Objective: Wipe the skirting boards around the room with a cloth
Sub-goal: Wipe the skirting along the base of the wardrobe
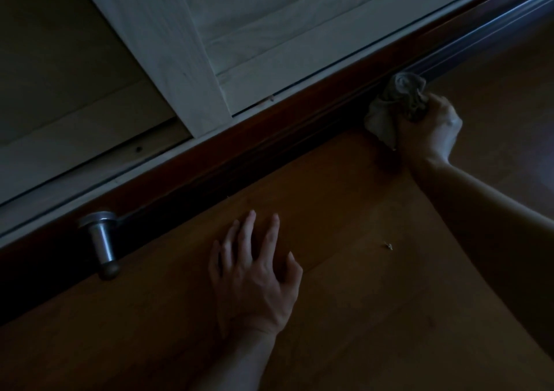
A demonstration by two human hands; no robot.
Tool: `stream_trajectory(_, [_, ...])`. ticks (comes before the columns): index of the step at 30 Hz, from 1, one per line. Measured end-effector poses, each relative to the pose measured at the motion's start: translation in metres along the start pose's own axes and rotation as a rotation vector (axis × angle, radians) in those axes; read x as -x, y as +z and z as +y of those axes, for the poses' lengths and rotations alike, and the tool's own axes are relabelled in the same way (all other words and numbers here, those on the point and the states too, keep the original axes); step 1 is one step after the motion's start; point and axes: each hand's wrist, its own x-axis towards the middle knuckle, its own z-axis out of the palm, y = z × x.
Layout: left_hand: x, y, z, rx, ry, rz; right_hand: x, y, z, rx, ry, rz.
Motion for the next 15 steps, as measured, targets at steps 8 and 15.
stream_trajectory(8, [-0.001,-0.001,0.0,-0.005,0.002,0.009,0.094,0.02,-0.048,-0.183,-0.207,-0.192])
stream_trajectory(15, [-0.002,-0.005,0.001,-0.012,0.004,-0.011,0.122,0.024,-0.065,-0.211,-0.249,-0.379])
